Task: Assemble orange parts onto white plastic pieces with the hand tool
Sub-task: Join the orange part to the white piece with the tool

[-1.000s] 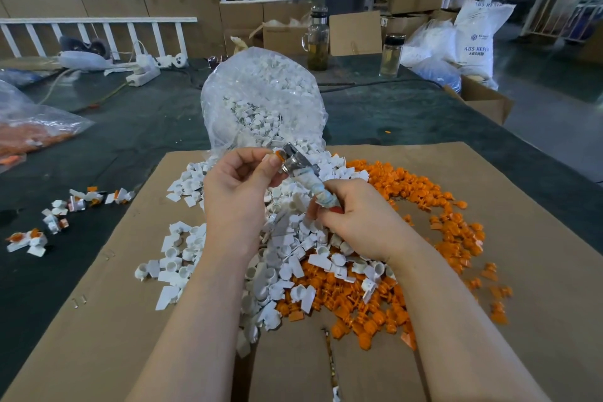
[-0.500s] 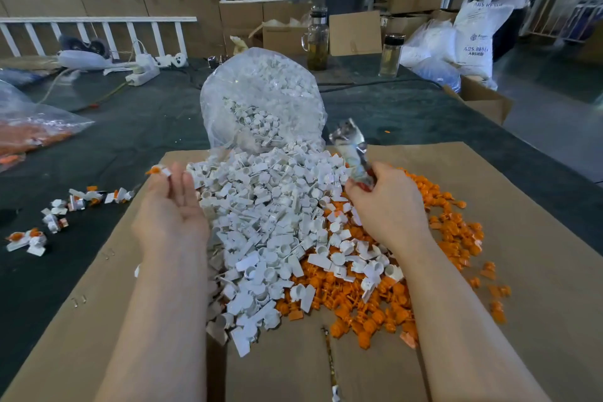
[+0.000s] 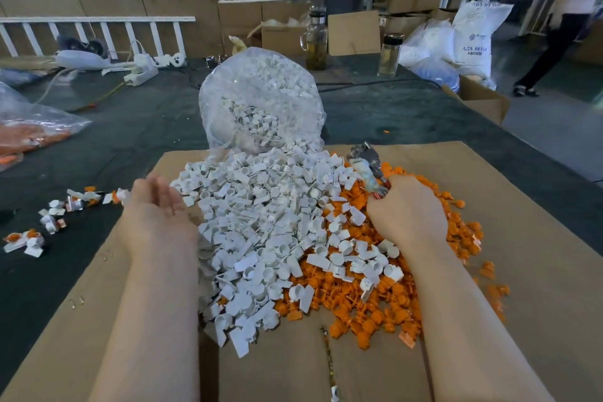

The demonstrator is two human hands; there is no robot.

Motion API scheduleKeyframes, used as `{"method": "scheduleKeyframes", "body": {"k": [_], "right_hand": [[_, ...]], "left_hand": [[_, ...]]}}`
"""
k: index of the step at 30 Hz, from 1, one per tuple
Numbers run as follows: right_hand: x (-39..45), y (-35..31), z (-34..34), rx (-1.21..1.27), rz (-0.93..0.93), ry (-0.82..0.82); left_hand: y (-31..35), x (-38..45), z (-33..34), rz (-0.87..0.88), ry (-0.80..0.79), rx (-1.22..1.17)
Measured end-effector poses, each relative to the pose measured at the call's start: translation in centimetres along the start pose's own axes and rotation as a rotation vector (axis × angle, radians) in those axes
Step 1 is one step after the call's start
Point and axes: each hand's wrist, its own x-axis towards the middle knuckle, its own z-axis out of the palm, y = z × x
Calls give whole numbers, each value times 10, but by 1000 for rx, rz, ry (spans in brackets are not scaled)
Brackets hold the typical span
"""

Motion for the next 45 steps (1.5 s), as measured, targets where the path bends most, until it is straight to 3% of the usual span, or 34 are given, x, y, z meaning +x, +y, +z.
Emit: {"method": "scheduleKeyframes", "body": {"k": [2, 4, 9, 12, 14, 23, 27, 31, 37, 40, 45], "right_hand": [[-1, -2, 2, -28, -19, -12], [-1, -4, 5, -45, -28, -6], [-1, -6, 12, -125, -9, 28], [0, -6, 15, -145, 1, 23], [0, -6, 16, -127, 5, 12], [1, -5, 14, -111, 2, -58], [2, -7, 14, -95, -5, -83], [2, -7, 13, -62, -33, -8], [4, -9, 7, 249, -103, 64], [2, -12, 6, 387, -128, 58], [-1, -18, 6, 513, -191, 19]], "left_hand": [[-7, -4, 5, 73, -66, 406], [-18, -14, 7, 189, -240, 798], [-53, -39, 5, 475, -637, 1361], [-66, -38, 4, 696, -654, 1718], [-68, -39, 3, 770, -641, 1807], [-69, -37, 0, 718, -694, 1579], [-67, -38, 0, 620, -719, 1366], [-63, -39, 3, 498, -709, 1165], [-56, -38, 7, 261, -727, 985], [-56, -38, 7, 267, -738, 994], [-60, -41, 8, 386, -614, 970]]}}
